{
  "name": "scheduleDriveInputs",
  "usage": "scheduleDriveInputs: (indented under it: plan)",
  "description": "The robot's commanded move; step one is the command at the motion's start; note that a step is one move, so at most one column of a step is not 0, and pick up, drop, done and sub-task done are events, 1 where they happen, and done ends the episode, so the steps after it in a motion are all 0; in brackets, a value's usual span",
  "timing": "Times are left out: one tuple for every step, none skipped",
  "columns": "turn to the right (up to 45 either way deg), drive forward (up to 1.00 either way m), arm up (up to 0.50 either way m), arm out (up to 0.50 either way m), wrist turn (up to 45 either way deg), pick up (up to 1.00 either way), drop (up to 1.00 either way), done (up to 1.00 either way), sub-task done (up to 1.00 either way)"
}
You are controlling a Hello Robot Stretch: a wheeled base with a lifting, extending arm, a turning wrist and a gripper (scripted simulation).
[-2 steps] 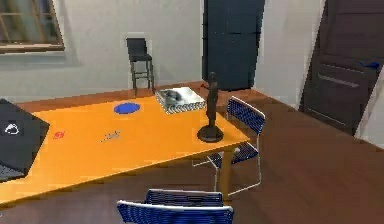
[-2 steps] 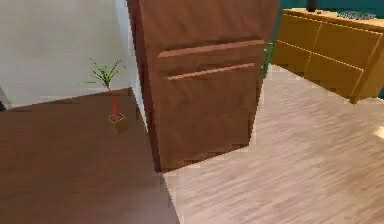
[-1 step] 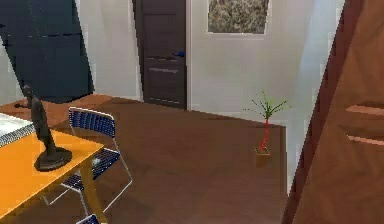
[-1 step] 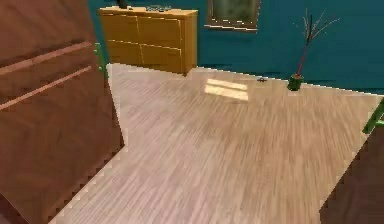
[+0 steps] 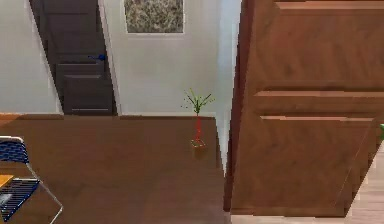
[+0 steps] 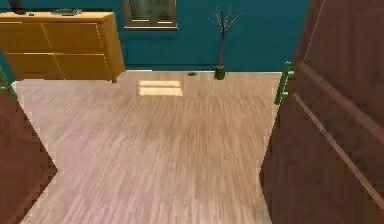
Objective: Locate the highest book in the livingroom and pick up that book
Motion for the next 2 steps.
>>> scheduleDriveInputs:
  plan:
    - [0.0,0.75,0.00,0.00,0.0,0.00,0.00,0.00,0.00]
    - [-45.0,0.00,0.00,0.00,0.0,0.00,0.00,0.00,0.00]
